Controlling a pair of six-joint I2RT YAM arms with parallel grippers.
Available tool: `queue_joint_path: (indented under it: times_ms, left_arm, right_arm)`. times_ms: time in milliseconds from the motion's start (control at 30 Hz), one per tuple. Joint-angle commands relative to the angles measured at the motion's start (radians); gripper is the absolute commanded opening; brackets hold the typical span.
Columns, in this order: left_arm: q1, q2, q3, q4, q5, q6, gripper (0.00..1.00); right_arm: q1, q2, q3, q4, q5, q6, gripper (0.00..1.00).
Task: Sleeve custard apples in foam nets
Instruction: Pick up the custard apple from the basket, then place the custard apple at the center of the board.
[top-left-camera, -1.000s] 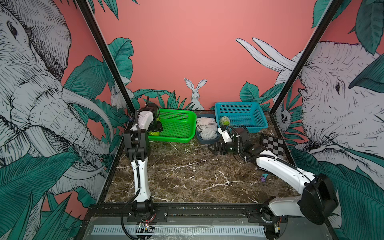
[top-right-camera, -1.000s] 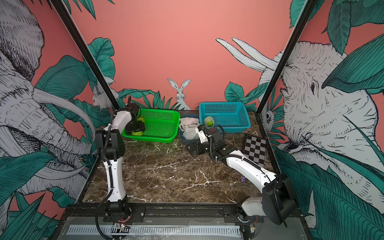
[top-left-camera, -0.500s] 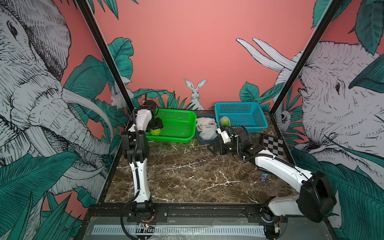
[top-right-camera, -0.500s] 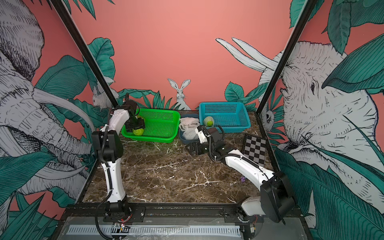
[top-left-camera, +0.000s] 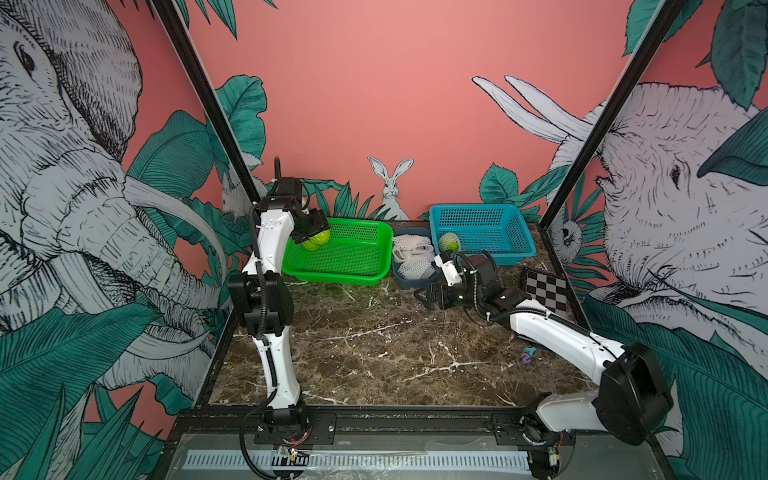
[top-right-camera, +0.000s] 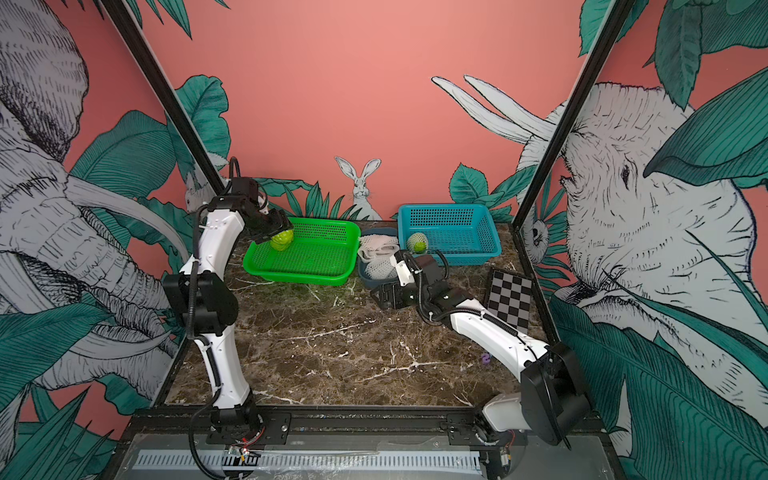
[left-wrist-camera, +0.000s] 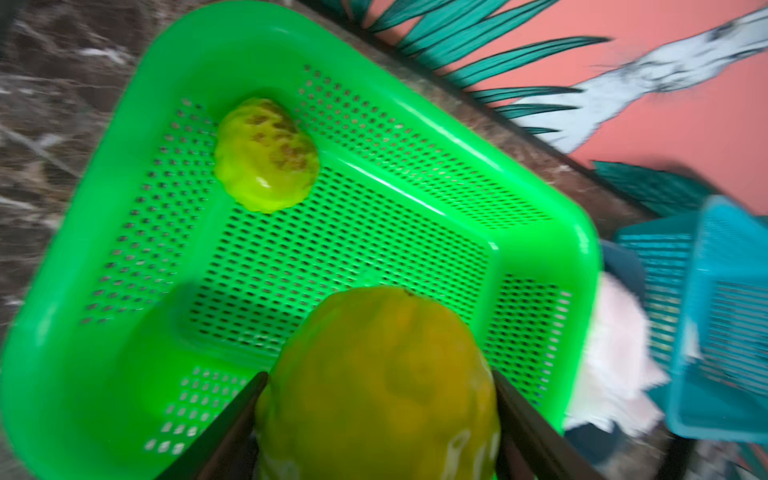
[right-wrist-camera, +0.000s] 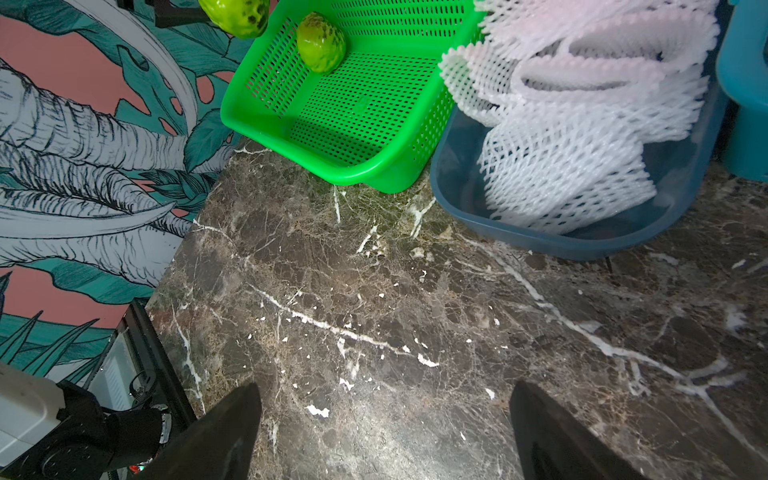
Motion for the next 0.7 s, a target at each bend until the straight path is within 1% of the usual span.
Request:
queue_joint_path:
  times_ms: [0, 100, 200, 367, 533, 600, 667]
  left_arm:
    - [0.007, -0.11, -0.067, 0.088, 0.168, -0.062, 0.62]
    - [0.009, -0.181, -0.179, 0.194, 0.297, -0.096, 0.62]
    - [0.008, -0.255, -0.31, 0.327, 0.462, -0.143, 0.62]
    - [0.007, -0.371, -0.54, 0.504, 0.638, -0.205, 0.61]
    - [-0.003, -0.481, -0.719, 0.57, 0.775, -0.172, 0.61]
    - [-0.012, -0.519, -0.778, 0.569, 0.837, -0.133, 0.61]
    - [-0.019, -0.546, -0.823, 0.524, 0.854, -0.069, 0.61]
  right_arm:
    - [0.006, -0.012, 0.012, 0.029, 0.0, -0.002, 0.95]
    - [0.006, -0.02, 0.01, 0.022, 0.008, -0.01, 0.95]
    - [0.006, -0.032, 0.006, 0.012, 0.017, -0.018, 0.95]
    - [0.006, -0.048, -0.007, 0.005, 0.033, -0.031, 0.95]
    - [0.006, -0.059, -0.013, -0.016, 0.043, -0.048, 0.95]
    - [0.006, -0.062, -0.009, -0.031, 0.044, -0.06, 0.95]
    - [0.006, -0.066, -0.004, -0.044, 0.053, -0.07, 0.95]
